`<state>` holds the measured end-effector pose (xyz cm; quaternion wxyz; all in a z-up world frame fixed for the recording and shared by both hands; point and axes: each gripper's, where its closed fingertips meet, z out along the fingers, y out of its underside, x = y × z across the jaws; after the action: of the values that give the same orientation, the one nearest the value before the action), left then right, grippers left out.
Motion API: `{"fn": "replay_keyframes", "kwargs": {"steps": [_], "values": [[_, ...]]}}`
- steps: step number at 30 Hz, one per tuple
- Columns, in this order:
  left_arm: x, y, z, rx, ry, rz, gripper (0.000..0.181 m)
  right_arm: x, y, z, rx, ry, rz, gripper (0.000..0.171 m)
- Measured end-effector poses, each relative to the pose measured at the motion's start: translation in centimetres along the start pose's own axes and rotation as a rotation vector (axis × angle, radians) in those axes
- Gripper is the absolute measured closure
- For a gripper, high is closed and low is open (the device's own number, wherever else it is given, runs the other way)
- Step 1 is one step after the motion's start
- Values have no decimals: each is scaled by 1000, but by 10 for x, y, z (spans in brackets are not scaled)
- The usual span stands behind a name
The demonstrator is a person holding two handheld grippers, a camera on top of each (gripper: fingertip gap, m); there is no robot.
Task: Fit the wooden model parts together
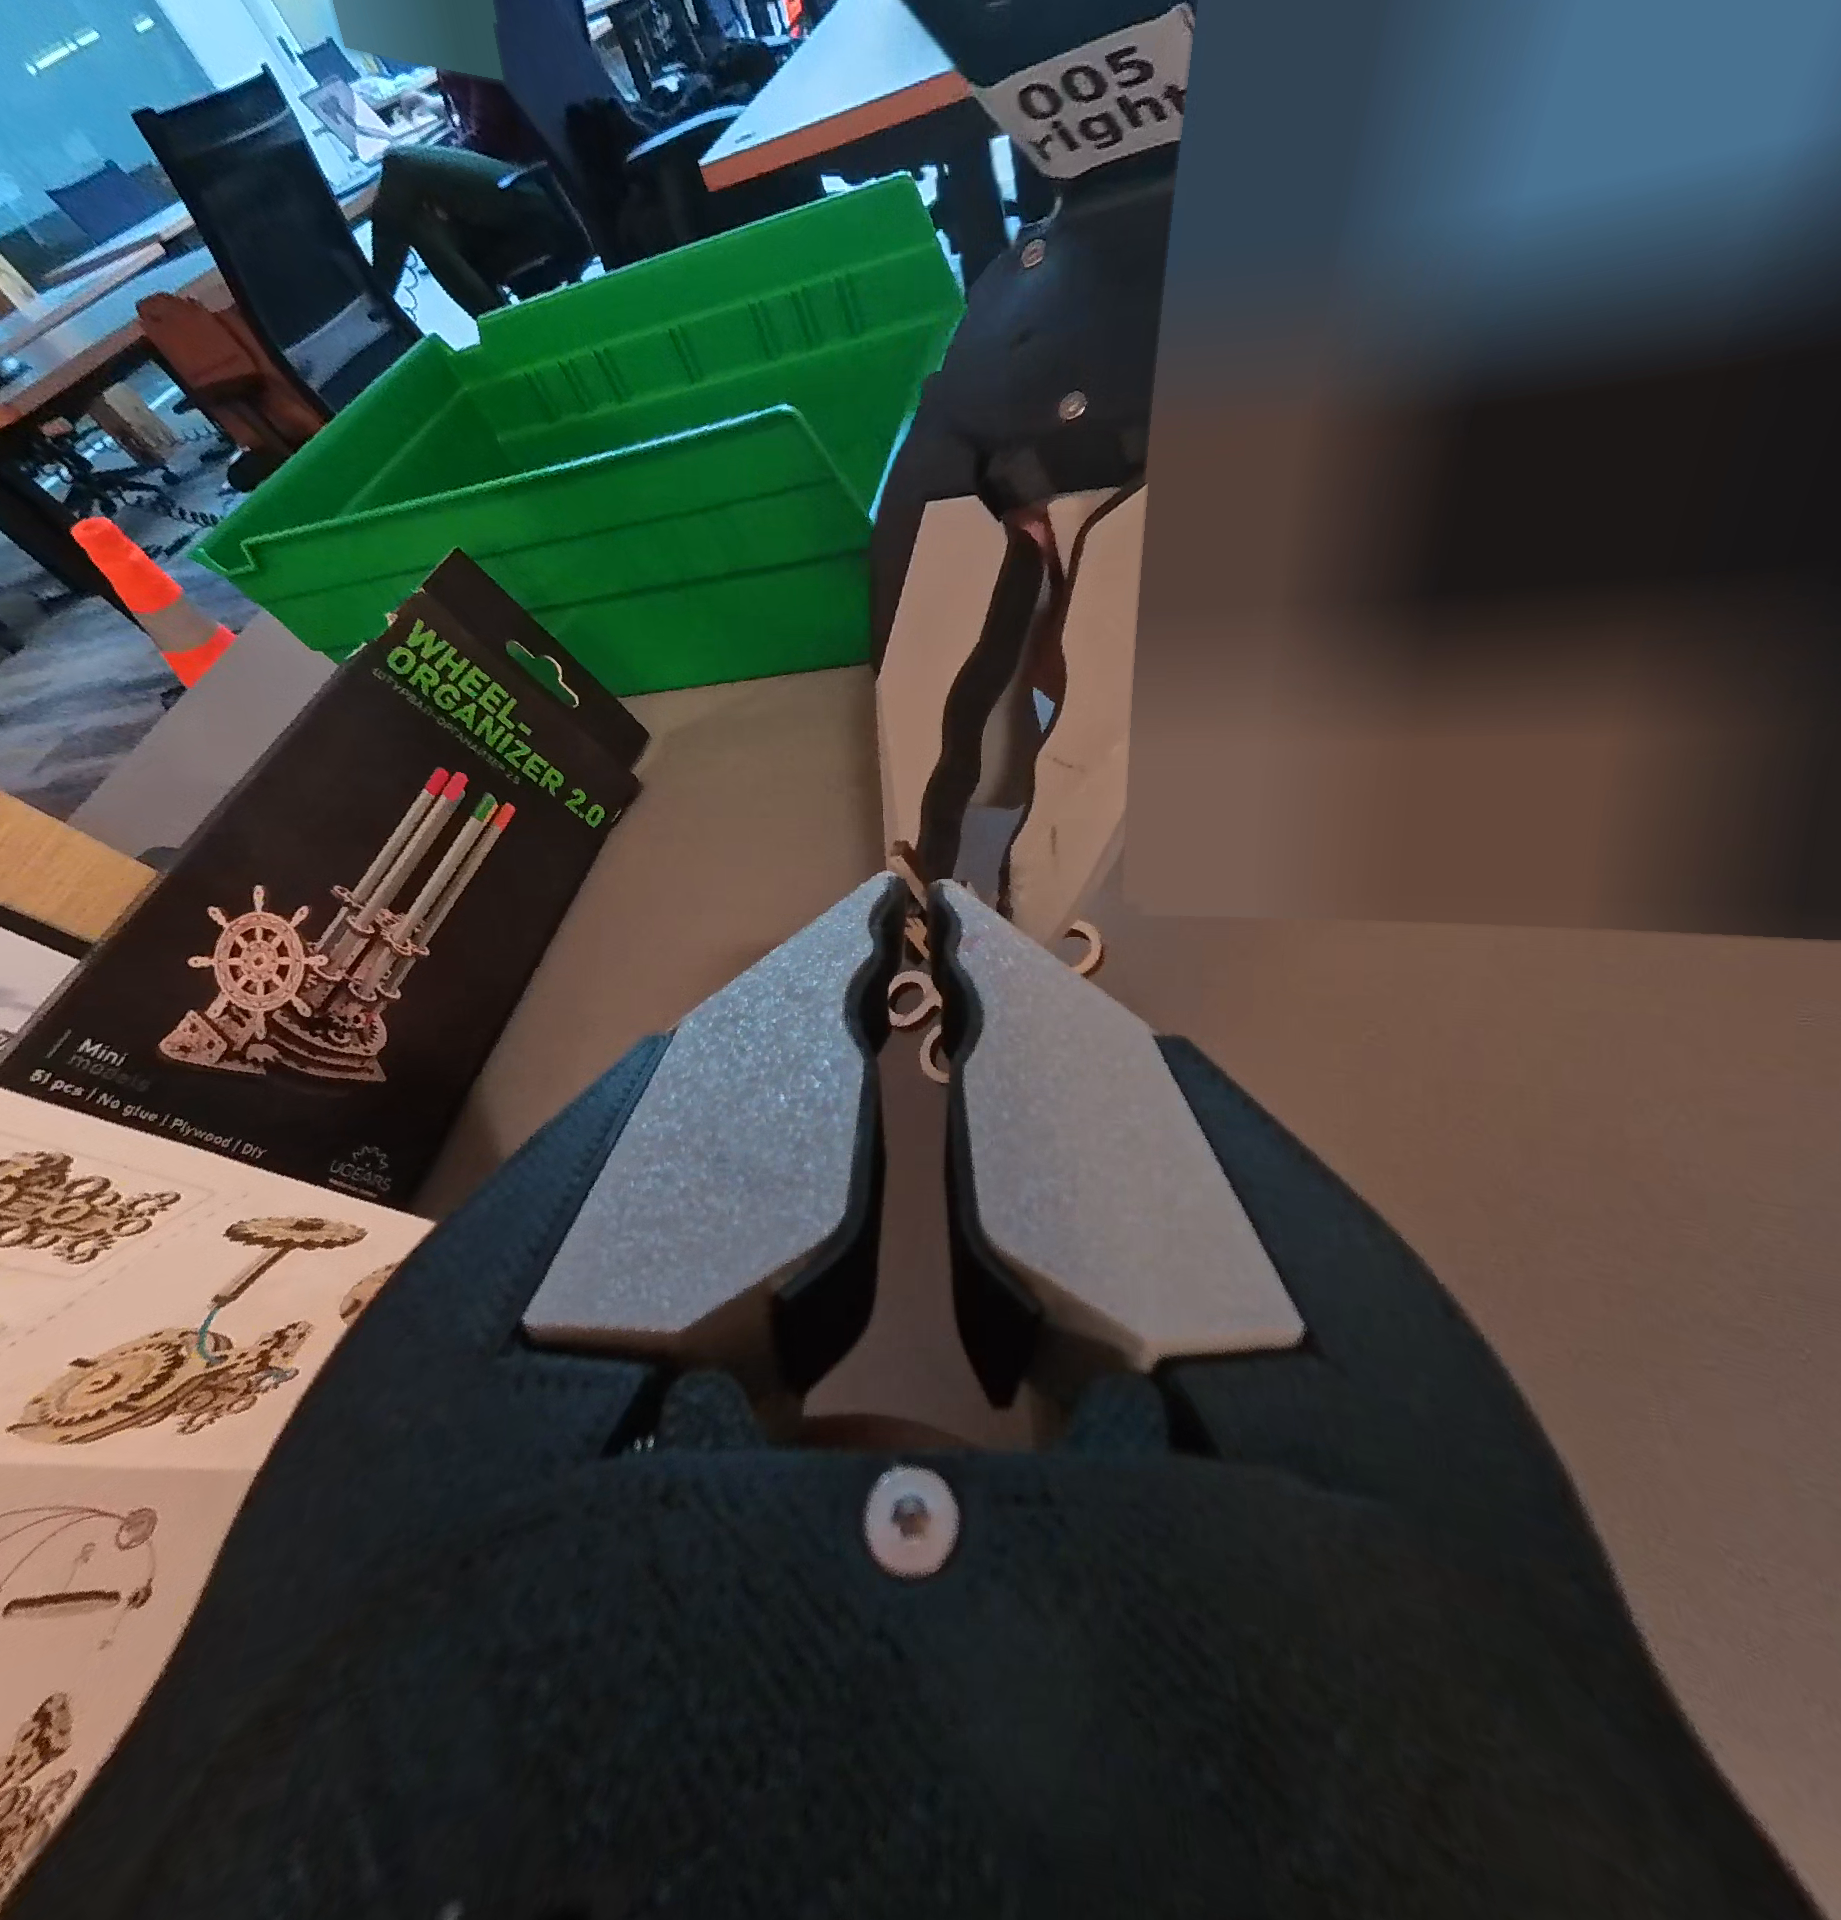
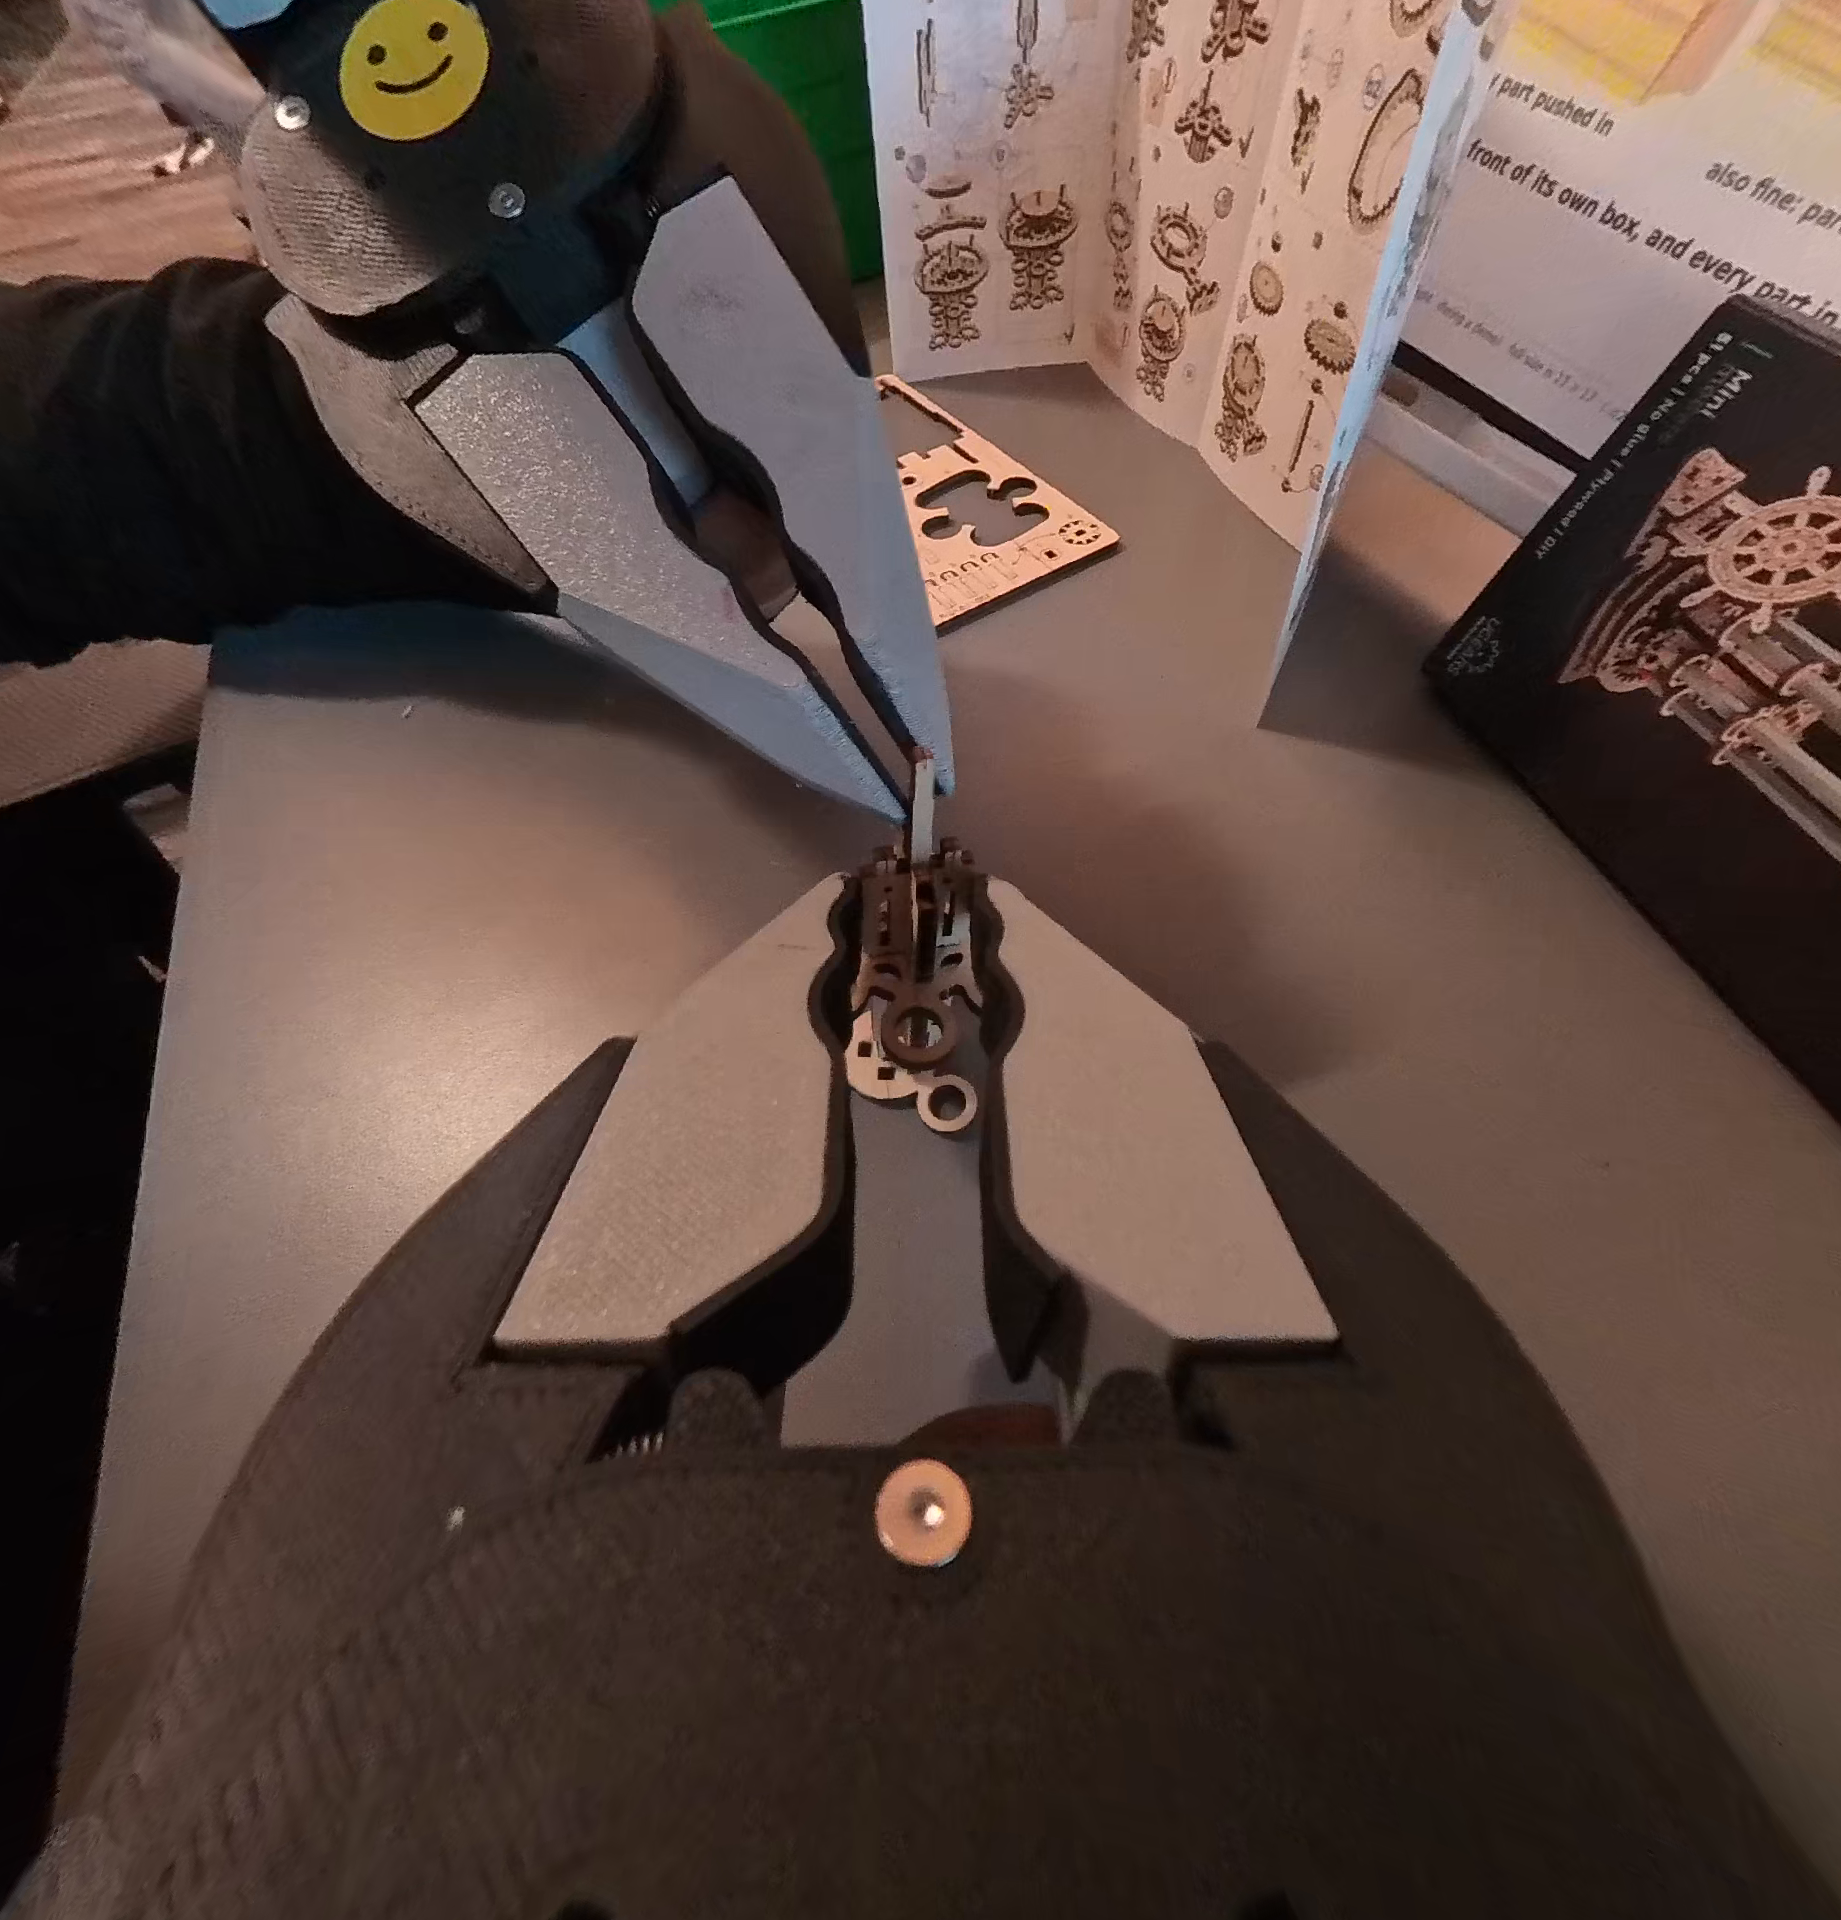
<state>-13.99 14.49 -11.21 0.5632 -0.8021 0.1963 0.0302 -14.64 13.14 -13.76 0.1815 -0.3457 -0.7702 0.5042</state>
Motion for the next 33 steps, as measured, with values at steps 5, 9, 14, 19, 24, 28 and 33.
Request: {"fn": "replay_keyframes", "kwargs": {"steps": [5, 9, 14, 19, 24, 28, 33], "values": [[1, -1, 0, -4, 21, -2, 181, 0, -1, -1, 12, 23, 13, 155], [3, 0, 1, -6, 28, 3, 181, -2, 2, -1, 8, 30, 23, 155], [3, 0, 1, -9, 32, 3, 180, -2, 2, -1, 14, 39, 31, 155], [4, 0, 1, -5, 38, -1, 181, -2, 2, -1, 7, 57, 15, 155], [5, -1, 1, 0, 50, -1, 181, -2, 2, -1, -5, 73, -5, 155], [7, -1, 1, 10, 65, -7, 181, -3, 2, -2, -20, 90, -18, 155], [7, -3, 1, 24, 76, -24, 181, -4, 1, -4, -20, 90, 4, 155]]}}
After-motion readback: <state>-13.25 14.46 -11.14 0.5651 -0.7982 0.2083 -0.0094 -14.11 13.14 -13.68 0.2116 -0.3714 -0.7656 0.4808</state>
